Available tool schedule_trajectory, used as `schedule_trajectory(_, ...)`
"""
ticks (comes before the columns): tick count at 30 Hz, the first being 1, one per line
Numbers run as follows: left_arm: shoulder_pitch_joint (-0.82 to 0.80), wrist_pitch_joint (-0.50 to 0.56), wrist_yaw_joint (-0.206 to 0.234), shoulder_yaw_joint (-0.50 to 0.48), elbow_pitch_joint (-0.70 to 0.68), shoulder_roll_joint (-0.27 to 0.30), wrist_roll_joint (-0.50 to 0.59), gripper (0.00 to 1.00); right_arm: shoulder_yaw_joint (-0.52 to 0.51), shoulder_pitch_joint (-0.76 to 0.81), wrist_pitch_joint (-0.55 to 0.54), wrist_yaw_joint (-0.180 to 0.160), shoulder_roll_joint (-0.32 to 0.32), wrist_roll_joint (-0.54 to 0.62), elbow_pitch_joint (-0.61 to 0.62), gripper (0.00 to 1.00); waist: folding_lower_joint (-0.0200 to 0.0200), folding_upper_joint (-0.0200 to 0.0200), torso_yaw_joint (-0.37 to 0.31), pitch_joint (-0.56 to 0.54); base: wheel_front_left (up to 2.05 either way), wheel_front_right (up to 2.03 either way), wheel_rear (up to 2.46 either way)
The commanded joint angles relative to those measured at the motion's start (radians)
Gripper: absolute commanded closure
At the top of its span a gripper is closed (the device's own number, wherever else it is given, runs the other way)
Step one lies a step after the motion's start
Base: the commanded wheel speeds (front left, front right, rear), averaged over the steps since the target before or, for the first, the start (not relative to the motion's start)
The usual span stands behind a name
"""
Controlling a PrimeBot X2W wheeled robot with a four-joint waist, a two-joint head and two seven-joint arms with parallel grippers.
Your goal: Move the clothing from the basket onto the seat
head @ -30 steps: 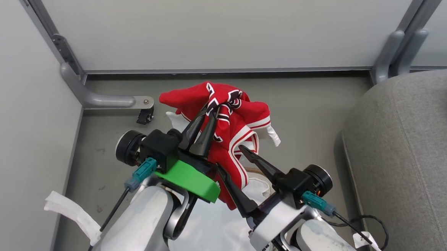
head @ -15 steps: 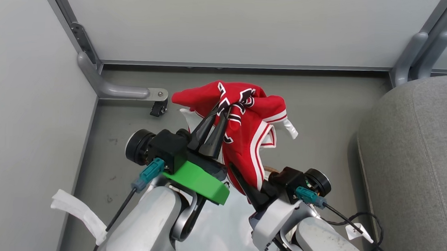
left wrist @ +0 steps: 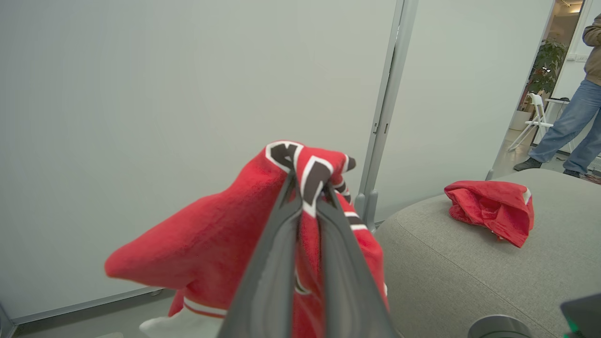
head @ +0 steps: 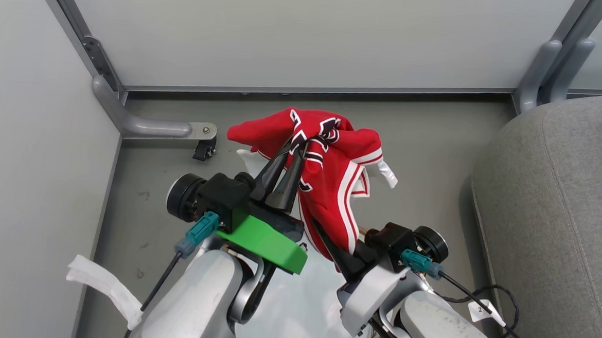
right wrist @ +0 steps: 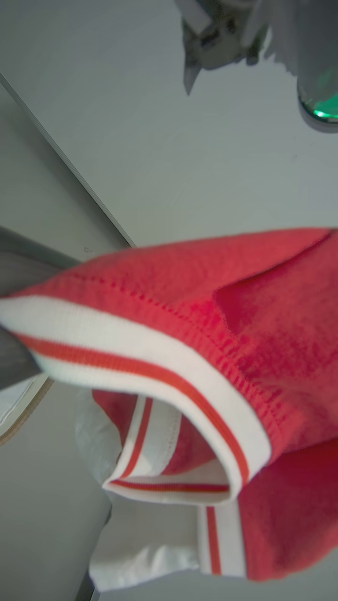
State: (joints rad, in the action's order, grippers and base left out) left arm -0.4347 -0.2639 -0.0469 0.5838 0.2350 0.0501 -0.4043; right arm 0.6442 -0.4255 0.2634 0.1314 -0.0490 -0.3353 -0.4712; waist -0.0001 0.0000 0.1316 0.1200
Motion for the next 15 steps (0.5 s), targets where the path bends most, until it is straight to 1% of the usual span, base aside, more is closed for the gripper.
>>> schedule_trajectory(1, -0.007, -0.001, 0.001, -0.003, 0.002, 0.001, 0.004, 1.00, -0.004, 0.007, 0.002, -0.001, -0.005, -0.003, 0.003, 1.00, 0.0001, 0.0000, 0.000, 0.000, 0.00, 0.00, 0.00)
schedule_trajectory(7, -0.007, -0.001, 0.005, -0.008, 0.002, 0.001, 0.015, 1.00, -0.012, 0.010, 0.002, -0.001, -0.005, -0.001, 0.015, 1.00, 0.0001, 0.0000, -0.004, 0.000, 0.00, 0.00, 0.00)
schedule_trajectory(8, -0.005, -0.001, 0.007, -0.010, 0.004, 0.001, 0.015, 0.61, -0.014, 0.010, 0.002, -0.001, -0.005, -0.002, 0.019, 1.00, 0.0001, 0.0000, -0.007, 0.000, 0.00, 0.00, 0.00)
schedule_trajectory(9, 0.002, 0.000, 0.008, -0.012, 0.015, 0.002, 0.008, 0.00, -0.017, 0.010, 0.002, -0.001, -0.005, -0.001, 0.024, 1.00, 0.0001, 0.0000, -0.013, 0.000, 0.00, 0.00, 0.00)
schedule_trajectory(10, 0.003, 0.000, 0.009, -0.015, 0.015, 0.001, 0.008, 0.00, -0.020, 0.011, 0.002, -0.001, -0.004, 0.001, 0.029, 1.00, 0.0001, 0.0000, -0.019, 0.000, 0.00, 0.00, 0.00)
schedule_trajectory(15, 0.021, 0.000, 0.011, -0.049, 0.041, 0.001, 0.042, 0.00, -0.034, 0.034, 0.002, -0.001, -0.005, -0.001, 0.090, 1.00, 0.0001, 0.0000, -0.120, 0.000, 0.00, 0.00, 0.00)
